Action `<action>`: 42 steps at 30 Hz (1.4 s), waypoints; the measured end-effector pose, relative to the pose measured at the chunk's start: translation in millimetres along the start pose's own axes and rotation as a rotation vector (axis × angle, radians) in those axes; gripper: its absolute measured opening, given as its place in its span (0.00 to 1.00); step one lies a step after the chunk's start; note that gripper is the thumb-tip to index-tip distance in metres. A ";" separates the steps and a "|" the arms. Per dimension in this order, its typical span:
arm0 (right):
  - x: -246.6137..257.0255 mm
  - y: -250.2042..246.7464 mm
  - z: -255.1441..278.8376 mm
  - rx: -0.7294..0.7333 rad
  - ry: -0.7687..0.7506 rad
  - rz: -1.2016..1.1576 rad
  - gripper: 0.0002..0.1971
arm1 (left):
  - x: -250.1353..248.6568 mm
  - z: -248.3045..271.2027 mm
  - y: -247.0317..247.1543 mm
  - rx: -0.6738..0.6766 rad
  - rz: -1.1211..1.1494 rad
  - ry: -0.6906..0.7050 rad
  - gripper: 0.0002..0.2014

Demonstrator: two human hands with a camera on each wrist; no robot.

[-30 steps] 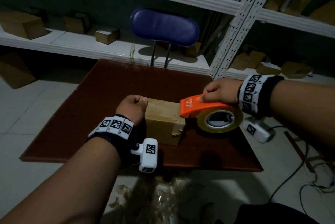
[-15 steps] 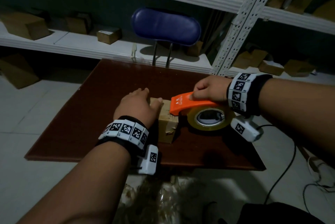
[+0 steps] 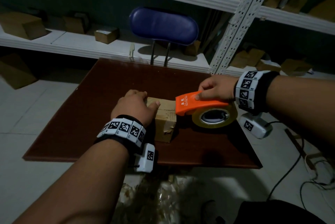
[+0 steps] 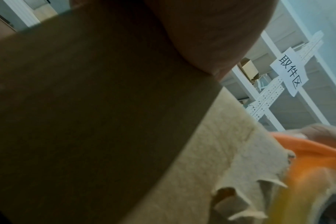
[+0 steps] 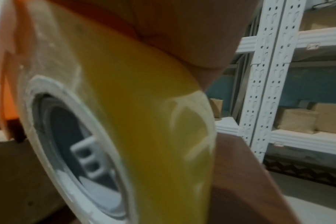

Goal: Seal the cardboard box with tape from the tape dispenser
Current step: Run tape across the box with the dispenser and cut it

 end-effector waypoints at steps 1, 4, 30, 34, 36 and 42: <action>-4.3 -1.9 1.1 0.002 0.008 0.003 0.16 | 0.1 0.2 0.0 0.002 0.003 -0.001 0.32; -17.0 -5.5 5.8 0.007 0.032 -0.001 0.17 | 0.1 0.4 0.3 0.008 0.003 -0.003 0.32; -38.7 -9.4 6.9 0.028 0.065 -0.012 0.12 | -1.0 0.5 0.1 0.008 0.001 0.001 0.32; -37.5 -9.5 6.0 0.040 0.062 -0.021 0.10 | -0.7 1.4 0.2 0.012 0.007 -0.001 0.32; -36.8 -10.0 5.8 0.045 0.060 -0.018 0.10 | -0.9 1.6 0.3 0.014 0.005 -0.002 0.32; -35.4 -9.0 7.6 0.051 0.040 -0.016 0.10 | -0.3 3.0 -1.0 0.014 0.017 -0.004 0.31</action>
Point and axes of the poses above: each hand's wrist, its own z-axis away from the middle knuckle, its own y-axis out of the palm, x = y × z, the point moved 8 cm from there along -z, towards the middle knuckle, and after that the axes turned 10 degrees about y, right-handed, at the moved point
